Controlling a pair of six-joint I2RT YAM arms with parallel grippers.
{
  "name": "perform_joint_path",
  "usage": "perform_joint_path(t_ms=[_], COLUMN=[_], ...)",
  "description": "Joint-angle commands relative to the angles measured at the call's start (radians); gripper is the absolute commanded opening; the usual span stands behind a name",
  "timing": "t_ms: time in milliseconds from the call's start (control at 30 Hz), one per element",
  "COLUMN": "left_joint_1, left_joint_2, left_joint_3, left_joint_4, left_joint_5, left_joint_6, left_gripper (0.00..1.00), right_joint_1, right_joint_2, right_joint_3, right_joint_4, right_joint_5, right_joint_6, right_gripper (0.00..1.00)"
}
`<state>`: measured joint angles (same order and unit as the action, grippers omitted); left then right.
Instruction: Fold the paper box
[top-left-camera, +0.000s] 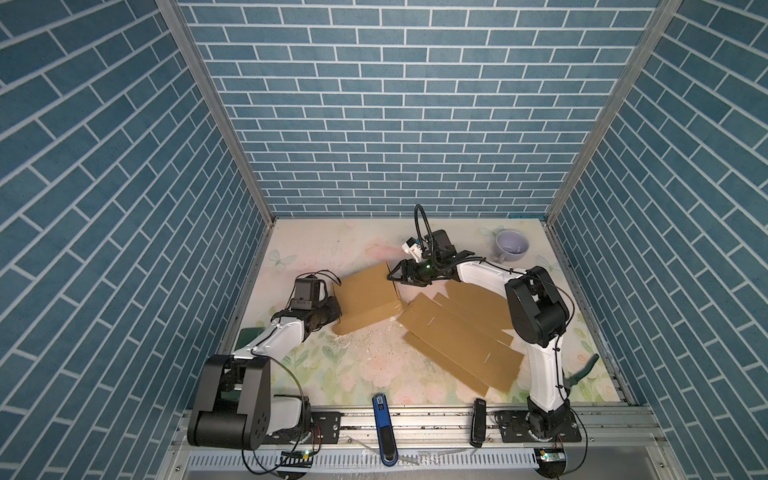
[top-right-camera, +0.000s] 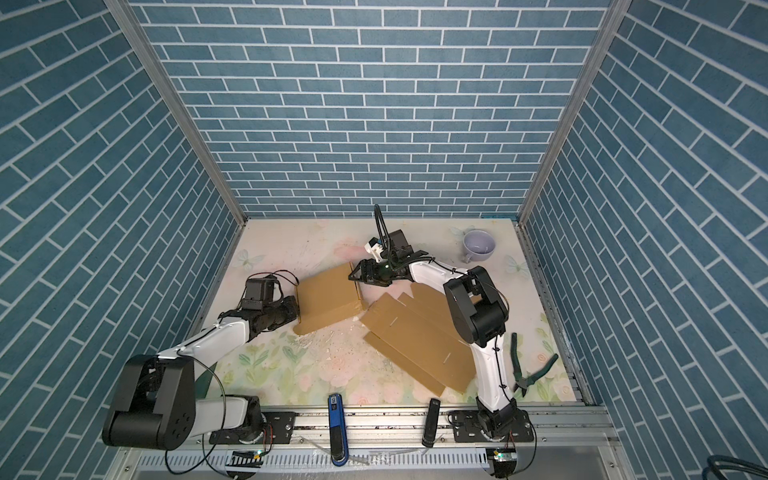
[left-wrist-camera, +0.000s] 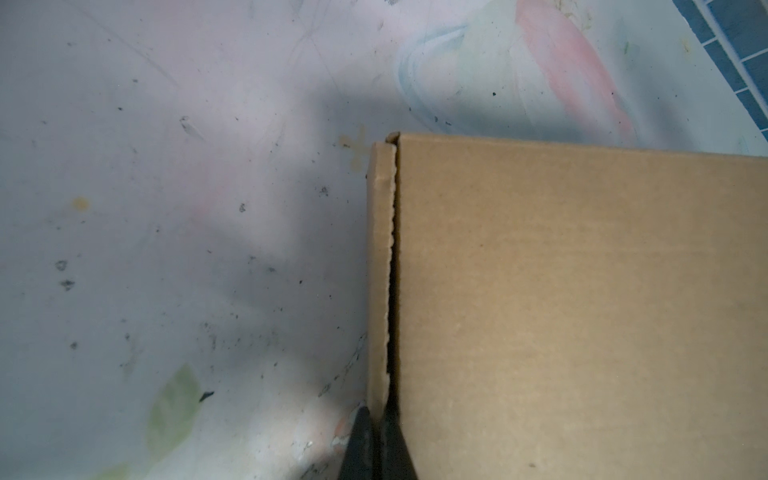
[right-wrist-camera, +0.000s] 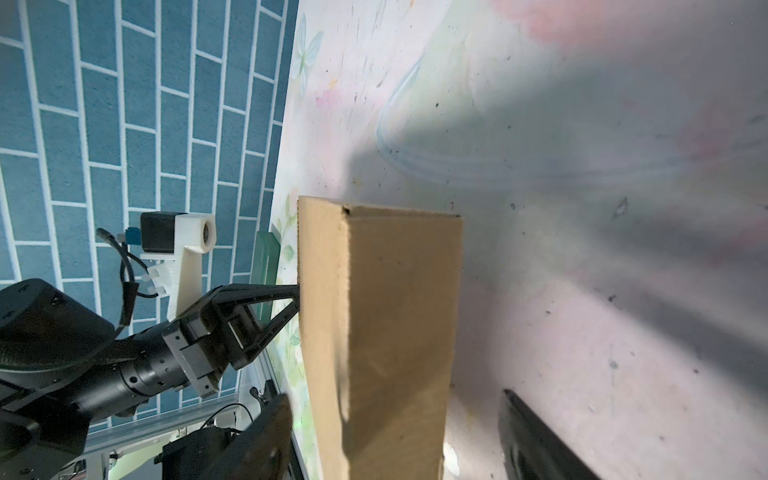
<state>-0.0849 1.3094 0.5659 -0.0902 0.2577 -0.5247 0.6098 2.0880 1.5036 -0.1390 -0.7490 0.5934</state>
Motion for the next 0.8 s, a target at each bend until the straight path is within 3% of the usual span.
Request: perform_joint_path(t_ms=[0,200,767], left_joint_1=[0.001,0.001,-0.024], left_joint_2=[0.001,0.01,0.017], left_joint_3=[-0.006,0.014,0.081], left_joint_4=[0.029,0.042,0.042], left_joint_5=[0.018,0.033,0.046], left_joint_6=[0.013,0.014,0.011], left_gripper=[0.05,0.05,0.04], right_joint_1=[-0.004,0.001,0.019], right_joint_2=[-0.036,-0.008,0.024], right_joint_3=[0.003,0.0,0.01], right_joint_4=[-0.033,0.073,0.114], right_joint_5=[-0.019,-0.1,-0.112], right_joint_6=[-0.046,0.032,0.098], right_gripper=[0.78,0.78,0.78])
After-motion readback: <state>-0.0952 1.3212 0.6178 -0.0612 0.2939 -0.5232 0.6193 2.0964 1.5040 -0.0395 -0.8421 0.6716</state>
